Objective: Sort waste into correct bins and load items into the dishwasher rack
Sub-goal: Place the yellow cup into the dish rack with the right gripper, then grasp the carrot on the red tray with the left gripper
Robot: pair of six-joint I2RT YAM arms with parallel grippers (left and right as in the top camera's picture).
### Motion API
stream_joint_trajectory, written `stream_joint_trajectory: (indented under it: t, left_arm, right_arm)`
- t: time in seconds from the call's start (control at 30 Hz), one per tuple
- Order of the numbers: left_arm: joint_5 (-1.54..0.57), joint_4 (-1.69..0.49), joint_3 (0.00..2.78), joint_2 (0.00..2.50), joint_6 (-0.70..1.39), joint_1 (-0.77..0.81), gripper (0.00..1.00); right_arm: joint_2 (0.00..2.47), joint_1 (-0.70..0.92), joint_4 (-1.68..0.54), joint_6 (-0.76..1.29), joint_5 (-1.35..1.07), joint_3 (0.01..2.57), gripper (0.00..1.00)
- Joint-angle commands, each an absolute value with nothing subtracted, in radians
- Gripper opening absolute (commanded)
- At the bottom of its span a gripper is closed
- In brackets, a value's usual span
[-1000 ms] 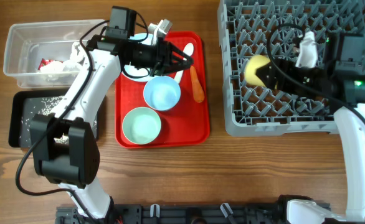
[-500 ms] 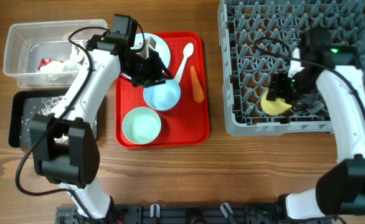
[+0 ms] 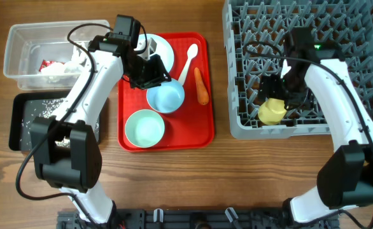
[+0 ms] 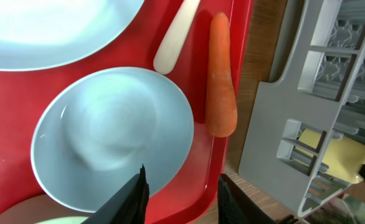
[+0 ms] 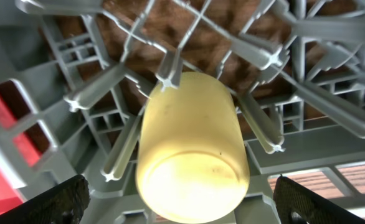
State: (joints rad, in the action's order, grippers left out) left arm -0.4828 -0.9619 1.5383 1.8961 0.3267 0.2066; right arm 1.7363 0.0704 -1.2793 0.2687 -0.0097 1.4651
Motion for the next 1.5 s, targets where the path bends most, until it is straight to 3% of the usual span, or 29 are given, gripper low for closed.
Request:
stream_joint_trajectory:
  t: [0.0,0.2,0.37,0.53,0.63,0.73,0.93,1.33,1.47]
  left_arm:
    - [-0.45,-0.963,1.554,1.876,0.291,0.201,0.38]
    - [-0.344,-0.97,1.554,1.867,0.292,0.2,0.34]
    - [-0.275,-0.984,1.554,1.788,0.216,0.234,0.38]
    - [-0.139,-0.962,1.554,1.724,0.215,0.356,0.53]
    - [-0.003,-0.922,1.554,1.763,0.216,0.497,0.62]
    - [0.097,-0.854,1.554,1.84,0.256,0.6,0.64]
    - [0.101,-0.744,1.554,1.988,0.404,0.614,0.66]
    - [0.01,-0.591,1.599,2.125,0.414,0.596,0.64]
    - [0.017,-0.595,1.598,2.13,0.511,0.596,0.61]
  right_arm:
    - [1.734,0.071,-1.296,0.264,-0.036,1.566,0.97]
    - [1.709,0.132,-1.206,0.236,-0.258,1.685,0.88]
    - [1.709,0.251,-1.09,0.28,-0.247,1.685,0.88]
    - [1.709,0.259,-1.055,0.365,-0.144,1.685,0.88]
    - [1.701,0.185,-1.066,0.396,-0.051,1.685,0.89]
    - [1.695,0.1,-1.08,0.393,-0.052,1.685,0.89]
    - [1.694,-0.001,-1.159,0.355,-0.052,1.685,0.92]
    - [1.694,-0.001,-1.195,0.287,-0.067,1.685,0.92]
    - [1.694,-0.001,-1.213,0.287,-0.067,1.684,0.93]
